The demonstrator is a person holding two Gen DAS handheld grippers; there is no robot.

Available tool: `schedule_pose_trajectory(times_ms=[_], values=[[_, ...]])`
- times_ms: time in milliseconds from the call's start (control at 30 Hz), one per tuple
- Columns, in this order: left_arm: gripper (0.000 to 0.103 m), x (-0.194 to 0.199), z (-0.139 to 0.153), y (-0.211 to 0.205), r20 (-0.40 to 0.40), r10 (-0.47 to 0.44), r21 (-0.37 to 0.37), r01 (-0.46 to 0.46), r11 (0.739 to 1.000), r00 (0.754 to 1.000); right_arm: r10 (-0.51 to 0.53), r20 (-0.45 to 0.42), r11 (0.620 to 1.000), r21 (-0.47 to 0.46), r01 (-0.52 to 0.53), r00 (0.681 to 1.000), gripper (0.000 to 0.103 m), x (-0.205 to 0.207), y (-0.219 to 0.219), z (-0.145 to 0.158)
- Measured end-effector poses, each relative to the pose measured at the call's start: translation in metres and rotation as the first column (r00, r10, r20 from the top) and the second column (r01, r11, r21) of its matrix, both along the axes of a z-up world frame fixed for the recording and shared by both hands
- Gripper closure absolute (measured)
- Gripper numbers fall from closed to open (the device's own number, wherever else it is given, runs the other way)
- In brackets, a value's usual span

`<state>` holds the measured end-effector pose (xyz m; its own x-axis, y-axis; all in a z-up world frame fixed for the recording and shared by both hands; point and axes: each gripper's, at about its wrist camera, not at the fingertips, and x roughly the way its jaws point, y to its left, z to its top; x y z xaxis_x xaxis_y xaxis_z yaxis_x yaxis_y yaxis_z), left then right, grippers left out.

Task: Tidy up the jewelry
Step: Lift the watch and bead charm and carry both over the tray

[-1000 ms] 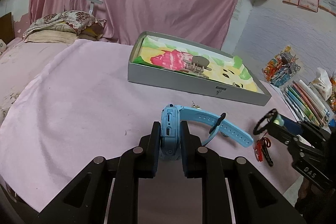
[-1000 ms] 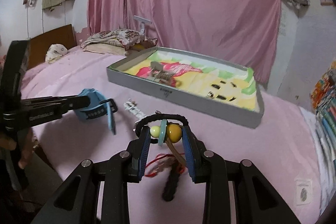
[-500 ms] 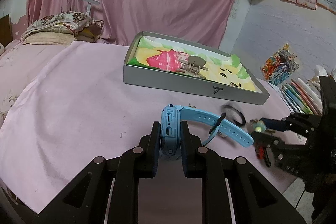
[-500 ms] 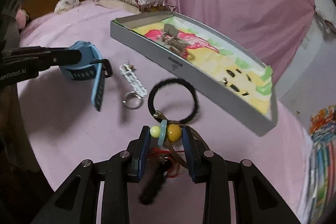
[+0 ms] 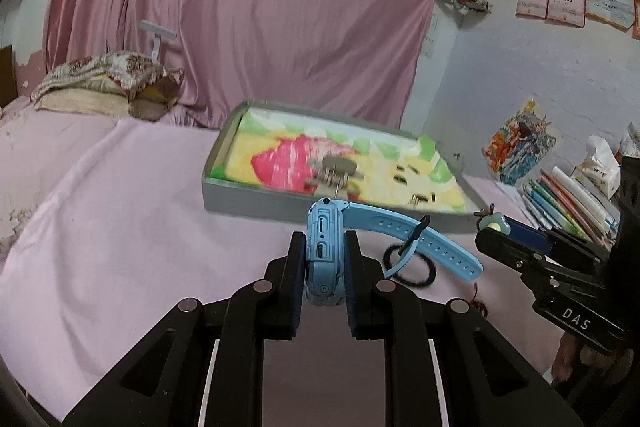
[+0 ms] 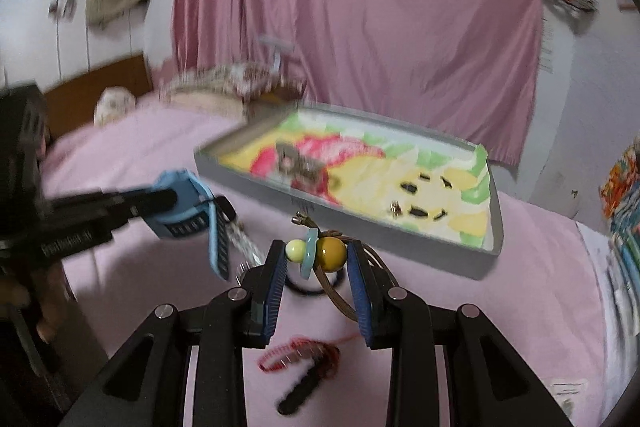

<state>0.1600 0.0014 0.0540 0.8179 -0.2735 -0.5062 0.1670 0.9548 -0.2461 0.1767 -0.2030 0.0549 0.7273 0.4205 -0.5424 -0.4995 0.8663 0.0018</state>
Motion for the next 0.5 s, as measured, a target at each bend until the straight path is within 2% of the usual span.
schedule_pose_trajectory(times_ms=[167, 267, 500], values=[[0.089, 0.005, 0.017, 0.0, 0.073, 0.019, 0.0, -0.019, 1.0, 0.997, -0.057, 0.064, 0.99, 0.129, 0.049, 0.996, 0.074, 0.002, -0.005, 0.017], [0.088, 0.008, 0.028, -0.001, 0.127, 0.031, 0.006, -0.032, 0.999, 0.991, -0.09, 0.102, 0.982, 0.176, 0.071, 0.991, 0.074, 0.006, -0.007, 0.027], [0.089, 0.022, 0.05, -0.001, 0.24, 0.037, 0.02, -0.043, 0.999, 0.97, -0.134, 0.15, 0.968, 0.23, 0.097, 0.979, 0.074, 0.028, -0.009, 0.042]])
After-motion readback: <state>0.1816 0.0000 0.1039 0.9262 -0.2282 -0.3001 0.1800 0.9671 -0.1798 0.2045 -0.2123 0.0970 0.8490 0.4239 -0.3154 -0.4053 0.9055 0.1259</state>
